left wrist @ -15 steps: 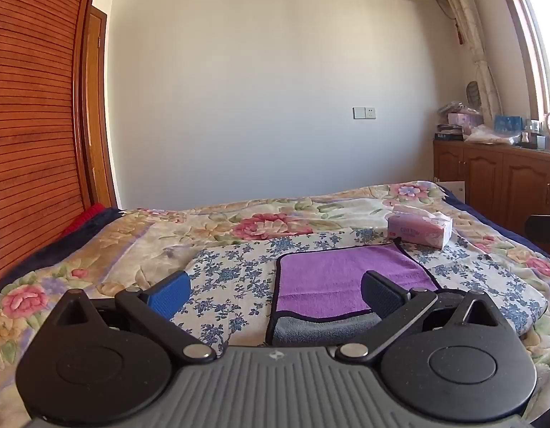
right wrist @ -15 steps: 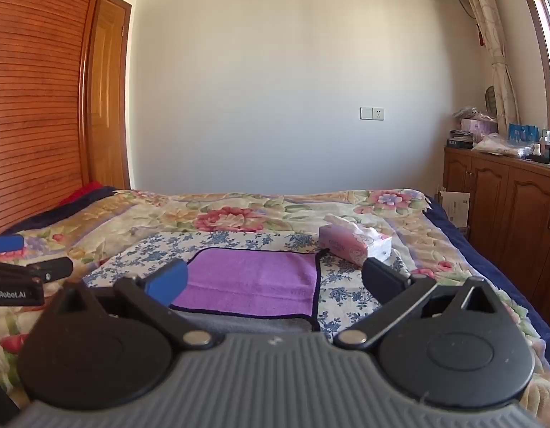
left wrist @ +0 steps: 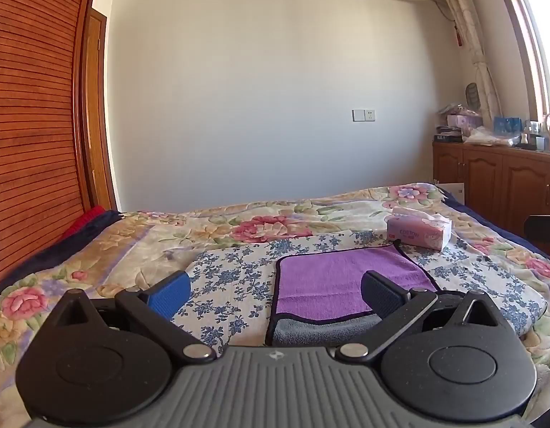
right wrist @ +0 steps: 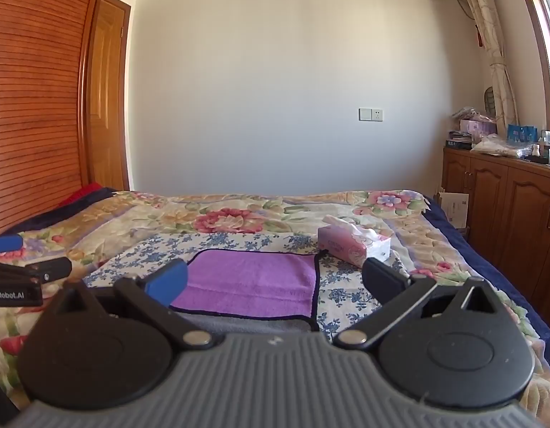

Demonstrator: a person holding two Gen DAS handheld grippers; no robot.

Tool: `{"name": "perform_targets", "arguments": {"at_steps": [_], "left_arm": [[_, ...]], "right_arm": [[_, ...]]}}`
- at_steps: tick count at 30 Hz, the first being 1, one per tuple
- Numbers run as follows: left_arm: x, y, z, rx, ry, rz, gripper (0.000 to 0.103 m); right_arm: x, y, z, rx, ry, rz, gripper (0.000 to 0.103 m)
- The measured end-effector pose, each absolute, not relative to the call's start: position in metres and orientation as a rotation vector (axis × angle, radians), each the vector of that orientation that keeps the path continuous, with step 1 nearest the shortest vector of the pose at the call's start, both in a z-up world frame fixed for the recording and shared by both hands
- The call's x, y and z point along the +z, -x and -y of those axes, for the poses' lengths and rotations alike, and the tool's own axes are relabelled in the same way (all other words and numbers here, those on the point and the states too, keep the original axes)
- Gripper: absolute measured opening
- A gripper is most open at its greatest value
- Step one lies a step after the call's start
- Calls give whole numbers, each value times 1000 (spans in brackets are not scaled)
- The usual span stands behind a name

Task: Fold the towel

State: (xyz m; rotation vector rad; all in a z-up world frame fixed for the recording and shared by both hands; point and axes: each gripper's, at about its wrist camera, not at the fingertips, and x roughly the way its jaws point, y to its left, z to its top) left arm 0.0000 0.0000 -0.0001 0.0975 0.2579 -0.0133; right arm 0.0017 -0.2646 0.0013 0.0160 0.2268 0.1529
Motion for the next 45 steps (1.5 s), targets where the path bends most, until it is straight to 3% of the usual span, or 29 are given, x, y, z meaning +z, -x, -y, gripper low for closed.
{"name": "perform_targets", "arguments": {"at_steps": [45], "left_arm": [[0, 0, 1, -13, -102, -258, 103]], "right_arm": [[3, 0, 262, 154, -13, -226, 103]]}}
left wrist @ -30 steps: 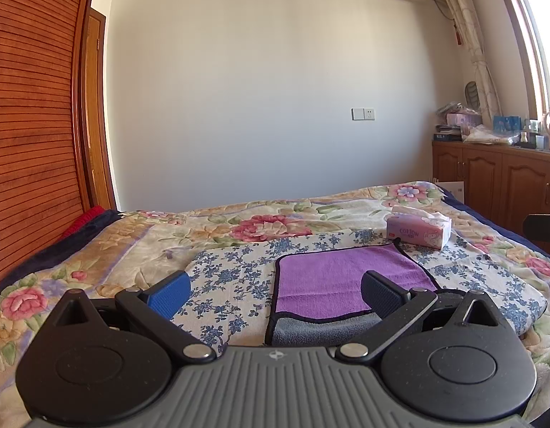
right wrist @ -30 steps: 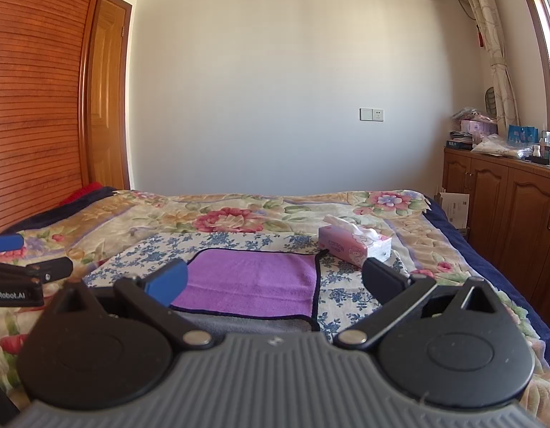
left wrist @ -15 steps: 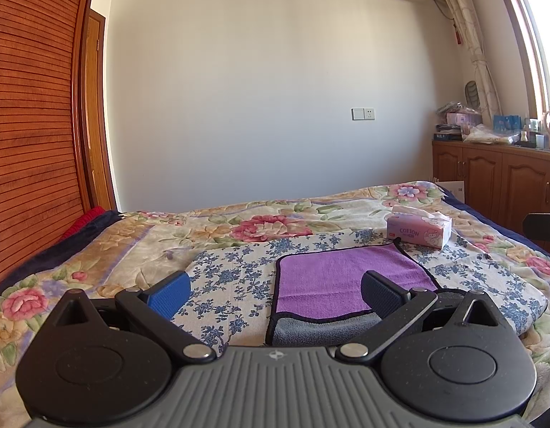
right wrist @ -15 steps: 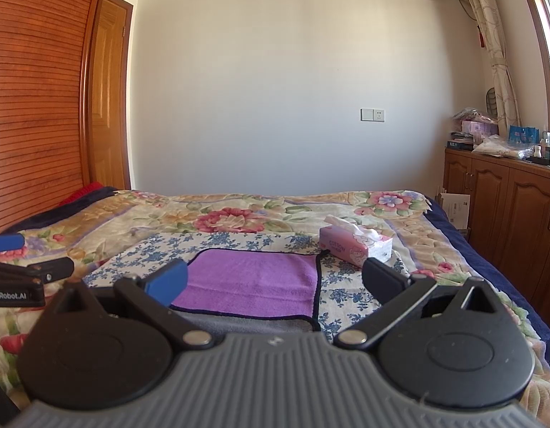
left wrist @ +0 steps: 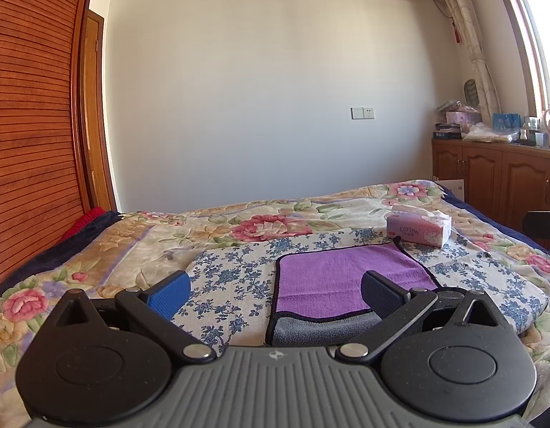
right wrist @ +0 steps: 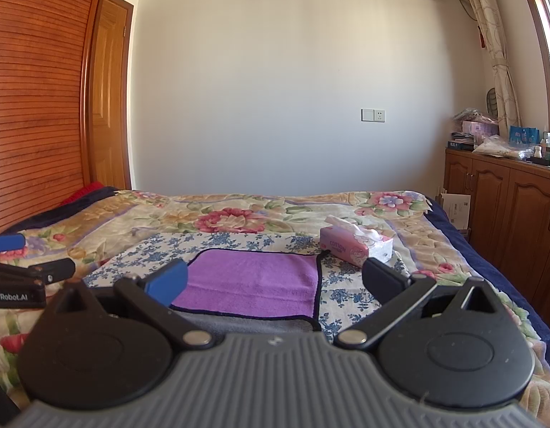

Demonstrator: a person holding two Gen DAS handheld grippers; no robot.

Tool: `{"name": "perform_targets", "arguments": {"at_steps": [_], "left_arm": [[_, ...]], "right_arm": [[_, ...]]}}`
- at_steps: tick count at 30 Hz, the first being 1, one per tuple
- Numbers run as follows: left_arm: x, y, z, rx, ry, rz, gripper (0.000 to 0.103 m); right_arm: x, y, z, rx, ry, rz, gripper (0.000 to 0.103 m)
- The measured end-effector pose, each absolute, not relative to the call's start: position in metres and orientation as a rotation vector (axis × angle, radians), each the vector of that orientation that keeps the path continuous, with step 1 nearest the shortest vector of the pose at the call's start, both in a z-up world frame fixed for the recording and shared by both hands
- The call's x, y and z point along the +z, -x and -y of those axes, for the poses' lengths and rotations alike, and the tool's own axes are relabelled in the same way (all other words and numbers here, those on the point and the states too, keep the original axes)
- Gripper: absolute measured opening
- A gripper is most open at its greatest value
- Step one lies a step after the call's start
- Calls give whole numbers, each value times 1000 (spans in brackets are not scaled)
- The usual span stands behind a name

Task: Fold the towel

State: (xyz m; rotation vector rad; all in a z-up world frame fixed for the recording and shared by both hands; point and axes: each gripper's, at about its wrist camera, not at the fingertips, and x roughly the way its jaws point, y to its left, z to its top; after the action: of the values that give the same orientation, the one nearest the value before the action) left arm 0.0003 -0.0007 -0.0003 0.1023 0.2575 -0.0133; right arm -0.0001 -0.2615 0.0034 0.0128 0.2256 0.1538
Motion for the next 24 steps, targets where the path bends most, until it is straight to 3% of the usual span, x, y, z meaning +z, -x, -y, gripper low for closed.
{"name": "perform_targets", "arguments": {"at_steps": [24], "left_arm": [[-2, 2, 3, -24, -127, -263, 103]], "right_arm": [[2, 1, 262, 153, -15, -222, 103]]}}
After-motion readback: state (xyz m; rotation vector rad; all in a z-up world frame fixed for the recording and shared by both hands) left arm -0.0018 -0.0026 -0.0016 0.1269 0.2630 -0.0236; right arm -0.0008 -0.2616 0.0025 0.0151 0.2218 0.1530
